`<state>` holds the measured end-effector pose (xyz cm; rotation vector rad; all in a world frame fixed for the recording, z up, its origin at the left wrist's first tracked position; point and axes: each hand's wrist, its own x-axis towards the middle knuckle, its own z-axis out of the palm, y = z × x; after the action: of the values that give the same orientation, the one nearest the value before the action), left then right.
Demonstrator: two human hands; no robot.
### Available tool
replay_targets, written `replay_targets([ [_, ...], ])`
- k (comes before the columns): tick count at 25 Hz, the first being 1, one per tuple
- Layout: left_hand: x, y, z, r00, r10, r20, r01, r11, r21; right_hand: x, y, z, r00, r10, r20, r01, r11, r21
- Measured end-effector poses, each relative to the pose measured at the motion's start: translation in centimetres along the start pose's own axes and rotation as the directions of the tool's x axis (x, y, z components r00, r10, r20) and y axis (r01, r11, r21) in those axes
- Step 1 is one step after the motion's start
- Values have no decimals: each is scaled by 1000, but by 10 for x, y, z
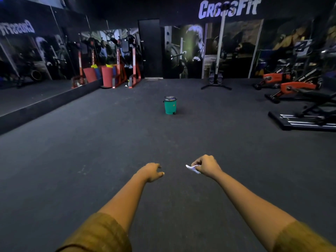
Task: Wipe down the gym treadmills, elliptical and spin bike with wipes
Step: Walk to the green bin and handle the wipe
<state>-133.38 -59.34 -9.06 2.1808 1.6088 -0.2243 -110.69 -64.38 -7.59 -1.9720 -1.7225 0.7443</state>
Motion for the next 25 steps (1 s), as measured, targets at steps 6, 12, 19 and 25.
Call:
replay_targets([
  [6,196,-49,-71,1000,-24,-10,24,1000,-1,224,-15,2,999,8,54,-5,999,-54],
  [12,413,-95,-167,1000,4,21,-5,1000,13,466,-42,-11,998,41,37,-38,996,-76],
  [19,650,-104,-269,994,101,43,-104,993,59,709,-32,-45,992,114,-55,-117,992,-48],
  [25,866,-107,-356,994,101,29,-102,994,32,934,-15,-84,992,107,-69,-108,994,-3],
])
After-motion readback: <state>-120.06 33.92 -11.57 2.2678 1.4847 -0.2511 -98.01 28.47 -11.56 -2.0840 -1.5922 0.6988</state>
